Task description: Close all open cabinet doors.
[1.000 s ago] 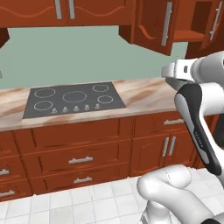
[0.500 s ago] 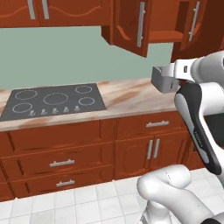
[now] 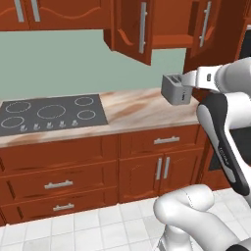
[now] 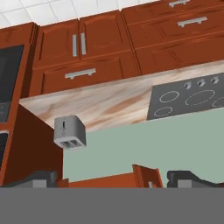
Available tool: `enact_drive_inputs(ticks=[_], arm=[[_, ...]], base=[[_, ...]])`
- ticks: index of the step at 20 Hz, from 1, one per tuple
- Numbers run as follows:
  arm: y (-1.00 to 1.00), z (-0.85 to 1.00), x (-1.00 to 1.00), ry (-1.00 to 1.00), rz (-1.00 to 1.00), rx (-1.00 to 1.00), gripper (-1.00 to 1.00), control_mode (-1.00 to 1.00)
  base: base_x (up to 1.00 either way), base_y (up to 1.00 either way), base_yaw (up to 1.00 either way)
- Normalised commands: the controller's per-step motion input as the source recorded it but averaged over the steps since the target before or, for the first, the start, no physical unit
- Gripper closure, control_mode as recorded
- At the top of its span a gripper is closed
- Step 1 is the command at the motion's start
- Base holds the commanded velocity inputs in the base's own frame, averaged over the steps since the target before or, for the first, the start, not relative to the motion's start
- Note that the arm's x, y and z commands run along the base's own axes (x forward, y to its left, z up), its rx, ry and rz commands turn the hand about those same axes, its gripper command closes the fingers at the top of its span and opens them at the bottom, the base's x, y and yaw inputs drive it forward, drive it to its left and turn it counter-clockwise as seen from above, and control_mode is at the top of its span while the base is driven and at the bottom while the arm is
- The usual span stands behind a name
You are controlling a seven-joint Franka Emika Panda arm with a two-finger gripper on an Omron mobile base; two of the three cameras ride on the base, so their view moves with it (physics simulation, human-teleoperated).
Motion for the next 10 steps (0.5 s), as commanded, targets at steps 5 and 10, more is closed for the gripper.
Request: enact_drive_inputs(ticks=[5, 10], arm=[[0.00, 0.00, 0.00, 0.00, 0.00, 0.00, -1.00, 1.00], [0.00, 0.00, 0.00, 0.00, 0.00, 0.00, -1.00, 1.00]], base=[[0.40, -0.17, 0.00], [0.42, -0.33, 0.00]])
